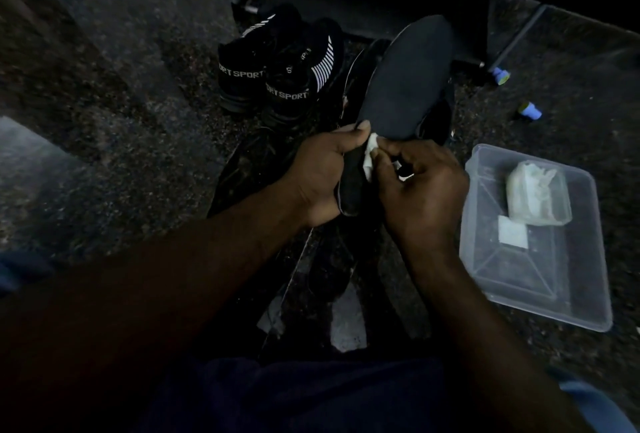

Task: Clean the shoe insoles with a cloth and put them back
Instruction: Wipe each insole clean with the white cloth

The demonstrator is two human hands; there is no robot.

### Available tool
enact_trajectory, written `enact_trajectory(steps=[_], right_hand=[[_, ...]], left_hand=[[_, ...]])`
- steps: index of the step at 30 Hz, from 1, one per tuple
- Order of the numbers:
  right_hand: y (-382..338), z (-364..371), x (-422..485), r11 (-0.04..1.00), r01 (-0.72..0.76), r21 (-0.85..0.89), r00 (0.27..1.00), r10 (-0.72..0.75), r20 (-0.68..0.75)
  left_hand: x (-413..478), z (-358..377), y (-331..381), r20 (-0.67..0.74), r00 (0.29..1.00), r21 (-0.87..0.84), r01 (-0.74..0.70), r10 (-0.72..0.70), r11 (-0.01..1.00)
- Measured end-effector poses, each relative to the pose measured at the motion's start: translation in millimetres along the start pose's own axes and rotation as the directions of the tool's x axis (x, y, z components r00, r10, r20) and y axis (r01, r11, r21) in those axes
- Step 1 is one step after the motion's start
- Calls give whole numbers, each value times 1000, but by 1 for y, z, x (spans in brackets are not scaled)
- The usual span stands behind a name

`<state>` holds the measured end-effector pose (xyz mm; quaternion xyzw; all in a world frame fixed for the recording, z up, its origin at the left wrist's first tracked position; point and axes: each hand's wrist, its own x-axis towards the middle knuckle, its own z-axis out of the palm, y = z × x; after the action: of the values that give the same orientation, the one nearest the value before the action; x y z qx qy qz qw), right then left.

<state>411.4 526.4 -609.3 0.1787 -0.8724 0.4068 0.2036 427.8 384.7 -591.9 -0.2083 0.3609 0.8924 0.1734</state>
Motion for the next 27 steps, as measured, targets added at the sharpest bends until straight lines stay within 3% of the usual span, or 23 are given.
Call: enact_trajectory(steps=[7,14,19,23,27], right_hand=[[-20,11,-10,969,41,243,978,-89,188],[-19,8,-10,926,75,370,945,-184,270],[-11,4,-5,932,164,324,925,-260,278],[2,3,-1,954,235,185,916,-281,285],[4,2,-1,973,225,56,959,-231,165]], left_hand=[[-1,1,11,-20,998,-126,-69,67,990],[4,-11,25,-5,998,-219,-66,66,974],[7,-13,23,35,995,-222,-85,95,971],[10,-14,23,70,989,-222,-110,129,969],[7,-11,25,68,992,-206,-87,103,975]])
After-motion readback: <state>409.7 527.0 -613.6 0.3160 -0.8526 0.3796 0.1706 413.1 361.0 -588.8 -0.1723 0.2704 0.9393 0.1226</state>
